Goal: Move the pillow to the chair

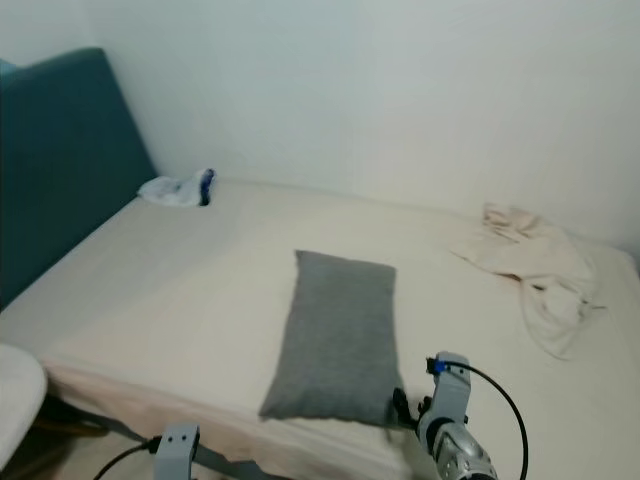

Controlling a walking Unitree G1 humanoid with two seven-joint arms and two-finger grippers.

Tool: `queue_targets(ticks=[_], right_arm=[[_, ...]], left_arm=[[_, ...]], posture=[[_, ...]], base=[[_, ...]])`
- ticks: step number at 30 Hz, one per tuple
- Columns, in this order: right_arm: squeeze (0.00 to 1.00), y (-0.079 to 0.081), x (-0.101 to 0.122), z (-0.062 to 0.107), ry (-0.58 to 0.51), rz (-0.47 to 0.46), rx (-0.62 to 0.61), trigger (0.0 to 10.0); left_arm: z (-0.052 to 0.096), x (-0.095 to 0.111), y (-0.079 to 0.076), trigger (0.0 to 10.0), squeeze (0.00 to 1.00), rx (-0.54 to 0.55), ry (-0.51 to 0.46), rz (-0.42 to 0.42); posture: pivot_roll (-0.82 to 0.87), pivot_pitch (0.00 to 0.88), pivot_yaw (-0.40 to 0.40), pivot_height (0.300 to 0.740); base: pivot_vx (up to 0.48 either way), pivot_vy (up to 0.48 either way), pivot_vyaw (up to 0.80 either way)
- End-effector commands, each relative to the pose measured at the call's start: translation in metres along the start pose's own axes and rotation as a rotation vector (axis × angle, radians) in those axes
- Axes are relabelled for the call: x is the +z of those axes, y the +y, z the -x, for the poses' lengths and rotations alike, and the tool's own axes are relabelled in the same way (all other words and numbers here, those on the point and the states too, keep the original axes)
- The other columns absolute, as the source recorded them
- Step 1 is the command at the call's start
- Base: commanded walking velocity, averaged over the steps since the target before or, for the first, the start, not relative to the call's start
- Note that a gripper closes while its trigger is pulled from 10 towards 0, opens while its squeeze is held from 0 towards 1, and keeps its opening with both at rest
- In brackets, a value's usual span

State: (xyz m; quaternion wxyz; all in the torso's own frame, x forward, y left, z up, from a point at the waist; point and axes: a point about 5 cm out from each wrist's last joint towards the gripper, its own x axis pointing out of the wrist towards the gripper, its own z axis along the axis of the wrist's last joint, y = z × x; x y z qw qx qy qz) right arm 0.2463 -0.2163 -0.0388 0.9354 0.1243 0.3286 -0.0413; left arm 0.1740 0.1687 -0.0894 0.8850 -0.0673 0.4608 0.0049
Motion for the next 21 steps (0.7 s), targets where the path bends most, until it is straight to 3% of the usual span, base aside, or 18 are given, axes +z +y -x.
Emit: queue_targets(ticks=[1,14,19,21], right_arm=[[0.00,0.000,-0.003,0.001,0.010,-0.006,-0.012,10.0],[0.00,0.000,-0.007,0.001,0.030,0.001,-0.033,10.0],[0.00,0.004,-0.038,0.007,0.152,0.081,-0.023,10.0],[0.00,0.006,-0.062,0.015,0.253,0.194,0.010,10.0]], left_arm=[[0.001,-0.004,0.003,10.0,0.00,0.008,0.021,-0.005],[0.003,-0.010,0.007,10.0,0.00,0.024,0.037,-0.015],[0.004,-0.018,0.009,10.0,0.00,0.017,0.073,-0.102],[0.005,-0.020,0.008,10.0,0.00,-0.002,0.090,-0.155]], posture=[[-0.10,0.000,0.007,0.740],[-0.09,0.000,0.009,0.740],[-0.07,0.000,0.011,0.740],[-0.05,0.000,0.003,0.740]], base=[[0.000,0.000,0.00],[0.000,0.000,0.00],[0.000,0.000,0.00],[0.000,0.000,0.00]])
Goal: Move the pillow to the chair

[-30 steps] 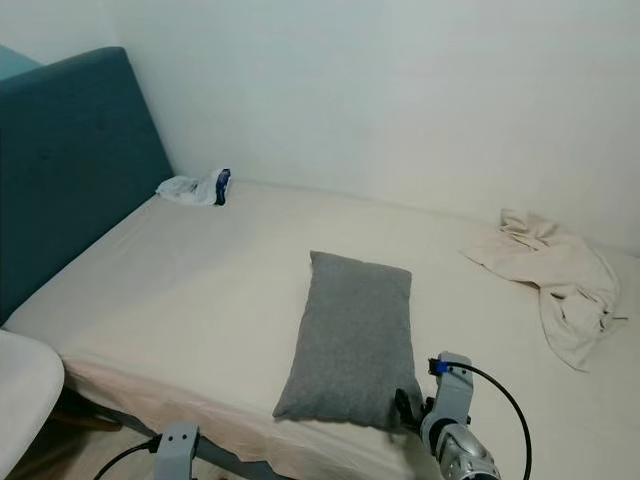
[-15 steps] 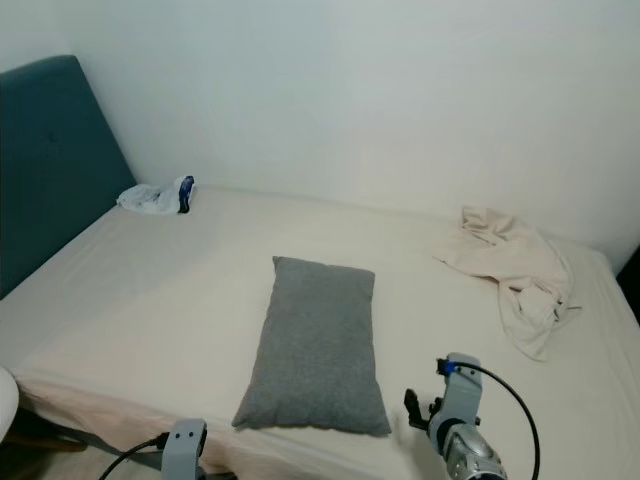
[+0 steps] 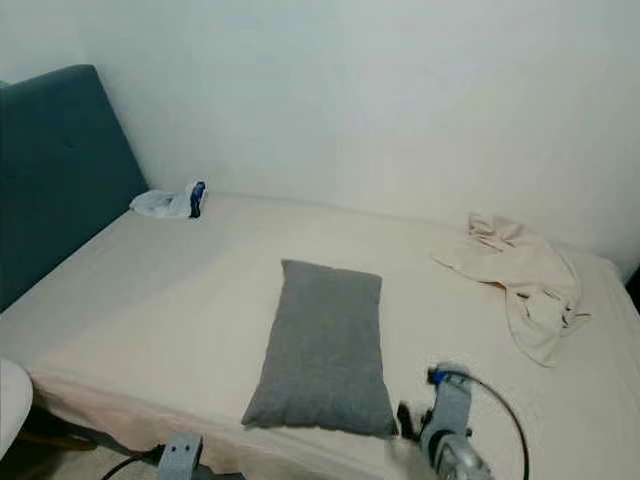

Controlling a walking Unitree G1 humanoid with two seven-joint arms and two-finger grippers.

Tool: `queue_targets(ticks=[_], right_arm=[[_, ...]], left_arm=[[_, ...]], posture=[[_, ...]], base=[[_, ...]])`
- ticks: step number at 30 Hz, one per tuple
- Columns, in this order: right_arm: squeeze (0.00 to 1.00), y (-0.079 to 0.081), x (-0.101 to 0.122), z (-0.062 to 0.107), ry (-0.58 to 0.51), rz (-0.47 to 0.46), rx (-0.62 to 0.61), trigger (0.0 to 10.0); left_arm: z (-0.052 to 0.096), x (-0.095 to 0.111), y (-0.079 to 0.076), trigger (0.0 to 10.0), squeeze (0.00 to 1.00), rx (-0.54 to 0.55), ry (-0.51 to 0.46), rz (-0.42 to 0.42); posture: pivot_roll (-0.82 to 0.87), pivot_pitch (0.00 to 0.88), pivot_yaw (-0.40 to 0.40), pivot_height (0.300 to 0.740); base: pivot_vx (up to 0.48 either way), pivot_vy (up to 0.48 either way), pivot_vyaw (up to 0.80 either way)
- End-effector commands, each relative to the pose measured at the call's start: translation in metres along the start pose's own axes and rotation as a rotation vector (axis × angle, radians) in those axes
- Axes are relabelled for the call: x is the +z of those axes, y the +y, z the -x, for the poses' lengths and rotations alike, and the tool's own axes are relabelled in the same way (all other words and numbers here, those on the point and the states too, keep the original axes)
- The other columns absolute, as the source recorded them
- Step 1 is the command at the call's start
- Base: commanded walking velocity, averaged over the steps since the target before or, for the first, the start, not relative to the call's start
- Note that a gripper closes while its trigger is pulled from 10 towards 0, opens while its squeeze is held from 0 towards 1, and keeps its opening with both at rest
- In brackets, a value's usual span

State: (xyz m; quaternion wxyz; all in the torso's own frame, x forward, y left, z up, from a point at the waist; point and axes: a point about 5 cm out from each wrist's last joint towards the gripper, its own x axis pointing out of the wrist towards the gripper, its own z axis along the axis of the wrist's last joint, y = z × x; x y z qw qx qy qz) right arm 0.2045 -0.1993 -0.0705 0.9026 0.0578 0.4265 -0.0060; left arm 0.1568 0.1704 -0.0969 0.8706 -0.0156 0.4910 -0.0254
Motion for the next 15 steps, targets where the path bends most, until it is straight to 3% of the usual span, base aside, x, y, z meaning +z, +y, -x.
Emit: queue_targets(ticks=[1,3,5,9,15], right_arm=[[0.00,0.006,-0.016,0.001,0.077,0.084,0.029,10.0],[0.00,0.010,-0.031,0.004,0.142,0.151,0.064,10.0],[0.00,0.008,-0.035,0.005,0.157,0.153,0.058,10.0],[0.00,0.003,-0.040,0.007,0.186,0.138,0.048,10.0],[0.00,0.003,-0.042,0.008,0.198,0.152,0.056,10.0]], left_arm=[[0.001,-0.003,0.004,10.0,0.00,-0.005,0.026,-0.060],[0.001,-0.004,0.004,10.0,0.00,-0.015,0.042,-0.113],[0.001,-0.006,0.003,10.0,0.00,-0.023,0.053,-0.160],[0.001,-0.014,-0.007,10.0,0.00,-0.069,0.091,-0.332],[0.001,-0.019,-0.018,10.0,0.00,-0.101,0.100,-0.357]], posture=[[-0.05,0.000,0.003,0.740],[-0.05,0.000,0.002,0.740],[-0.05,0.000,0.006,0.740],[-0.06,0.000,0.005,0.740],[-0.06,0.000,0.001,0.740]], base=[[0.000,0.000,0.00],[0.000,0.000,0.00],[0.000,0.000,0.00],[0.000,0.000,0.00],[0.000,0.000,0.00]])
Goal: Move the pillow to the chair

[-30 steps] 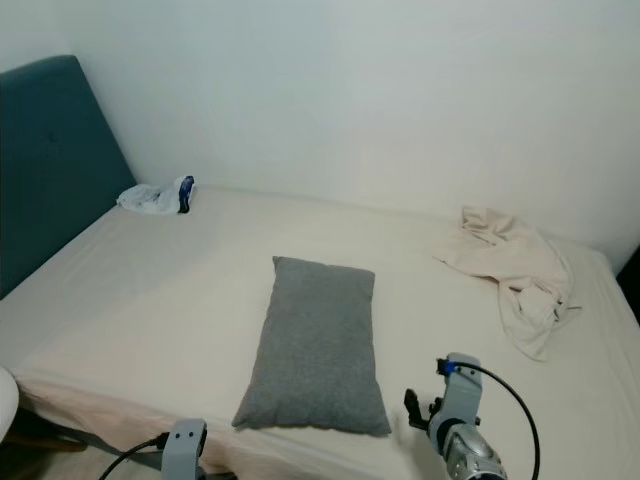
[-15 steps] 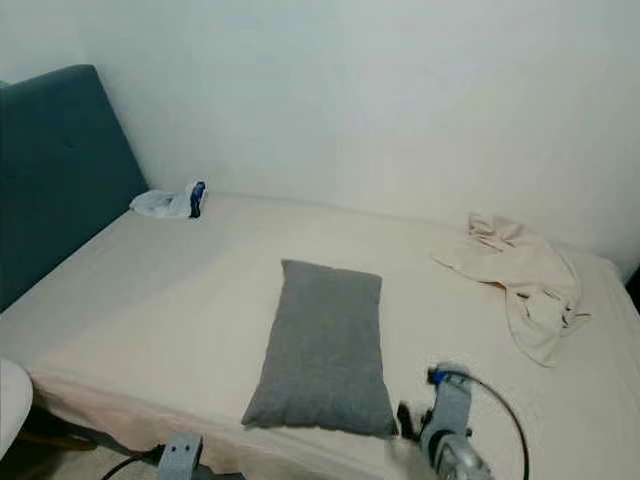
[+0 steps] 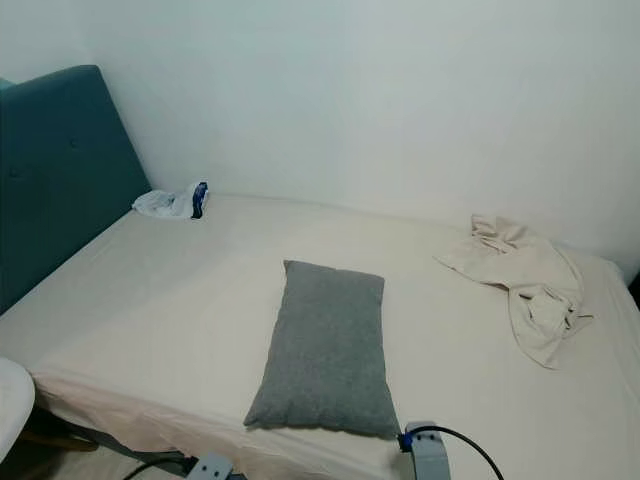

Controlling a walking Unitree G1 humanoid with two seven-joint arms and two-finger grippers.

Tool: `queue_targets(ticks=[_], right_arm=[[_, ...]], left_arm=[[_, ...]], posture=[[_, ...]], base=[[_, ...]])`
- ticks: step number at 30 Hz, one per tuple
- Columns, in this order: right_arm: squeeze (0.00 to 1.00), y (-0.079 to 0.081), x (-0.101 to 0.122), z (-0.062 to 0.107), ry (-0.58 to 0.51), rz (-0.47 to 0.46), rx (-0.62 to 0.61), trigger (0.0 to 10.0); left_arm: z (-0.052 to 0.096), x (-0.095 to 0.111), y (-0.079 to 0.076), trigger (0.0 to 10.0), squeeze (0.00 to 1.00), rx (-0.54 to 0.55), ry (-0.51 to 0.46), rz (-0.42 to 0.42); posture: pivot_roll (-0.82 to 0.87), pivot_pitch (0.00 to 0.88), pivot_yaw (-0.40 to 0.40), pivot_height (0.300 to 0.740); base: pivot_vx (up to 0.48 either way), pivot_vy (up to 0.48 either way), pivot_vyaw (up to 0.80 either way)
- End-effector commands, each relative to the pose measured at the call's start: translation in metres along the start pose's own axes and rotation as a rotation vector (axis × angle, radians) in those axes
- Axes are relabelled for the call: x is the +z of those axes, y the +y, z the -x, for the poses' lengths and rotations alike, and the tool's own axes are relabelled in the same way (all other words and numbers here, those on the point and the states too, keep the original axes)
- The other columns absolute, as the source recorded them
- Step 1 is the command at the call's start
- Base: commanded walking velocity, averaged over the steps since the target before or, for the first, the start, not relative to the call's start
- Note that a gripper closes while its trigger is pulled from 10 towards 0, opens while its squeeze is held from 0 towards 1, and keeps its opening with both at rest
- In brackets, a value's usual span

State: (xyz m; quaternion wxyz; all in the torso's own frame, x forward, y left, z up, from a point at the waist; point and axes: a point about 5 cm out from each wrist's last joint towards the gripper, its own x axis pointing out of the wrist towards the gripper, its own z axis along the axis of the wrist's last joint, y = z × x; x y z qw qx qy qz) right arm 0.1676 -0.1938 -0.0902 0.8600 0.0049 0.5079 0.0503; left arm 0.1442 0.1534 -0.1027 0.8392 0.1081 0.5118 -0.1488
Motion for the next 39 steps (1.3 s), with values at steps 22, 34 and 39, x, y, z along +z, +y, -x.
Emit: queue_targets(ticks=[22,34,39], right_arm=[[0.00,0.007,-0.001,-0.001,0.021,0.009,0.041,10.0],[0.00,0.008,0.003,-0.002,0.014,0.011,0.043,10.0],[0.00,0.008,0.005,-0.002,0.005,-0.008,0.040,10.0]], left_arm=[[0.002,-0.005,0.006,10.0,0.00,0.012,0.015,0.017],[-0.001,0.038,0.014,10.0,0.00,0.012,-0.146,0.089],[-0.002,0.070,0.014,10.0,0.00,-0.020,-0.241,0.093]], posture=[[-0.04,0.000,0.005,0.740],[-0.04,0.000,0.004,0.740],[-0.05,0.000,0.010,0.740]], base=[[0.000,0.000,0.00],[0.000,0.000,0.00],[0.000,0.000,0.00]])
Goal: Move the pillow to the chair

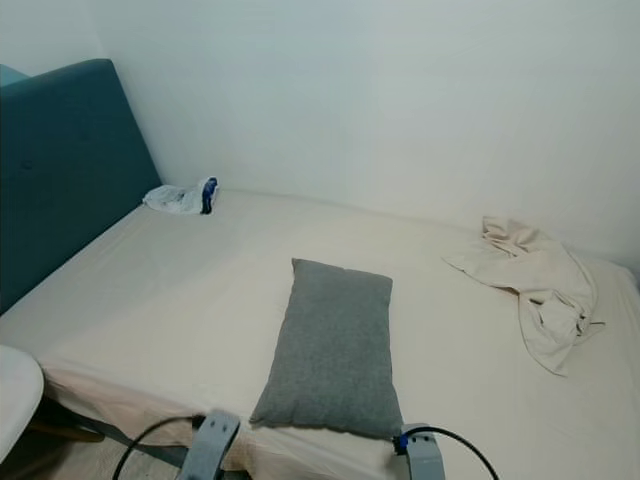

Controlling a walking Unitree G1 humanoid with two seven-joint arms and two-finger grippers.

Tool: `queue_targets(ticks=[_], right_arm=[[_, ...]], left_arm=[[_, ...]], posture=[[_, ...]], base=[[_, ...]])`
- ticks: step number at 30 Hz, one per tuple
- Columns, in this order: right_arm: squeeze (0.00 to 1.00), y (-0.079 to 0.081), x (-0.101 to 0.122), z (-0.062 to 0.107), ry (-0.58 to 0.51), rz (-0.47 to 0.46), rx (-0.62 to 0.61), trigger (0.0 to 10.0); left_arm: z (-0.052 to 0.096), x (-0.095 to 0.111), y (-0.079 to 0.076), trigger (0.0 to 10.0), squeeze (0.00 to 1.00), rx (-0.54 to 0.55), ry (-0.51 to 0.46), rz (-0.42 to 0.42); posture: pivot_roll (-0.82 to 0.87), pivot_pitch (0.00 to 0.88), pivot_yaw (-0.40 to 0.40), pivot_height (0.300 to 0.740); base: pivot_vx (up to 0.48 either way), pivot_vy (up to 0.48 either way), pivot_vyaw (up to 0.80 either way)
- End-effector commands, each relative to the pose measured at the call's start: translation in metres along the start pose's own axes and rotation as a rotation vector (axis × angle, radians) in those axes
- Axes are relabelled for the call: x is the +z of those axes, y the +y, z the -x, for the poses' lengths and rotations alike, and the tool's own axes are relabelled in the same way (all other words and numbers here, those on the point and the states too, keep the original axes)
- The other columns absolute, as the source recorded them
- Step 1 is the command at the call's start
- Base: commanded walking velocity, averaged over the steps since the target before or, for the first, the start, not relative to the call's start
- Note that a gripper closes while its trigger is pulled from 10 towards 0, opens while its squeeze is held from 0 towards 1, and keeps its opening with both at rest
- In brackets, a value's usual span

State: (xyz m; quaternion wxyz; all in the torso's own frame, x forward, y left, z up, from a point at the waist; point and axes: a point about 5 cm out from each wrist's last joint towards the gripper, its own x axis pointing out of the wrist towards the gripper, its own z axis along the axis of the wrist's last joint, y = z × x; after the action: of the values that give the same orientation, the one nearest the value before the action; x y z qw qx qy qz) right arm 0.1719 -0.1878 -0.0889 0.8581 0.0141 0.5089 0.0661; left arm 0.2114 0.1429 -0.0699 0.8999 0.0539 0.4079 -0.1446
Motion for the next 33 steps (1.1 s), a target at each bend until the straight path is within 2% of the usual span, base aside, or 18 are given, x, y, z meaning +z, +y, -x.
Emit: queue_targets(ticks=[1,5,12,17,22,29,33], right_arm=[[0.00,0.001,0.000,0.000,0.002,-0.010,0.001,10.0],[0.00,0.001,-0.002,0.000,0.005,-0.009,-0.002,10.0],[0.00,0.001,-0.003,0.000,0.004,-0.016,-0.001,10.0],[0.00,0.002,-0.003,0.000,0.004,-0.018,0.002,10.0],[0.00,0.001,-0.003,0.000,0.006,-0.013,0.003,10.0],[0.00,0.002,0.001,-0.001,0.004,0.005,0.010,10.0],[0.00,0.002,-0.002,0.000,0.004,-0.010,0.007,10.0]], left_arm=[[0.001,-0.004,-0.002,10.0,0.00,-0.012,0.012,0.011],[0.001,-0.008,-0.002,10.0,0.00,-0.011,0.019,0.026],[0.012,-0.046,-0.003,10.0,0.00,-0.001,0.136,0.037],[0.017,-0.059,0.000,10.0,0.00,0.014,0.168,0.053],[0.017,-0.057,0.000,10.0,0.00,0.020,0.158,0.064],[0.011,-0.039,0.003,10.0,0.00,0.023,0.108,0.124],[0.010,-0.038,0.003,10.0,0.00,0.029,0.101,0.157]], posture=[[-0.05,0.000,0.010,0.740],[-0.06,0.000,0.013,0.740],[-0.06,0.000,0.015,0.740],[-0.05,0.000,0.014,0.740],[-0.05,0.000,0.004,0.740],[-0.04,0.000,-0.001,0.740],[-0.04,0.000,-0.001,0.740]], base=[[0.000,0.000,0.00],[0.000,0.000,0.00],[0.000,0.000,0.00],[0.000,0.000,0.00],[0.000,0.000,0.00],[0.000,0.000,0.00],[0.000,0.000,0.00]])
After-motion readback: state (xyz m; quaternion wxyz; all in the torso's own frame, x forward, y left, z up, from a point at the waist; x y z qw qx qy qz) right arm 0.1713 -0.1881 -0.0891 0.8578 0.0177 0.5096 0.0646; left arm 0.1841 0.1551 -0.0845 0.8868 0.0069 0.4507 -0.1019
